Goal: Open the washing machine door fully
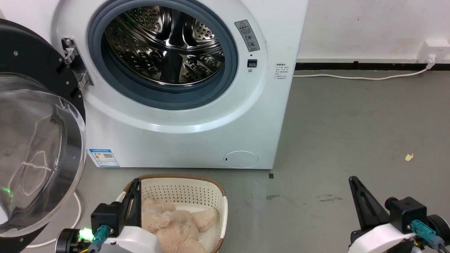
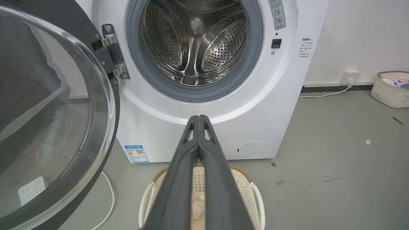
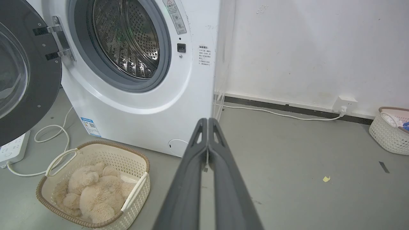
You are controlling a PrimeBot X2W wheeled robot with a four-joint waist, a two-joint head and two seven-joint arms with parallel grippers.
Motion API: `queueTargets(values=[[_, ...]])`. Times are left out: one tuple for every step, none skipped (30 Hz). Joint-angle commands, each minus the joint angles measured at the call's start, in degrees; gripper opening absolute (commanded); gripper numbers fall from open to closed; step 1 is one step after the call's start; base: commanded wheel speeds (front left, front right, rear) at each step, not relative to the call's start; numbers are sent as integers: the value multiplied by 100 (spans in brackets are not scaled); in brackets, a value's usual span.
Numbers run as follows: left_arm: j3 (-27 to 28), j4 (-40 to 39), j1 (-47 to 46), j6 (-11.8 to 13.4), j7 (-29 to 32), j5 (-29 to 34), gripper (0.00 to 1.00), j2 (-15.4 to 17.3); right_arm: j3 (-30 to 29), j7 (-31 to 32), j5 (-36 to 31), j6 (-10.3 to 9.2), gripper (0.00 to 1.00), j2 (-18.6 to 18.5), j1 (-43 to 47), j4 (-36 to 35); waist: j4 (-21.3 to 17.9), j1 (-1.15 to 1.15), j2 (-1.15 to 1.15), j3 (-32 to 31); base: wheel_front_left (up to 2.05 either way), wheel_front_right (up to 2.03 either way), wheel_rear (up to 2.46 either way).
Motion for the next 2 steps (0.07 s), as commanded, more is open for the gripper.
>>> queueTargets(values=[[20, 2, -94, -22, 30, 35, 0, -24, 22, 37, -42, 4, 0, 9, -94, 16, -6, 0, 0, -1, 0, 0, 0], [25, 2, -98, -22, 42, 39, 0, -26, 27, 49, -47, 4, 0, 9, -99, 19, -11, 0, 0, -3, 0, 0, 0]])
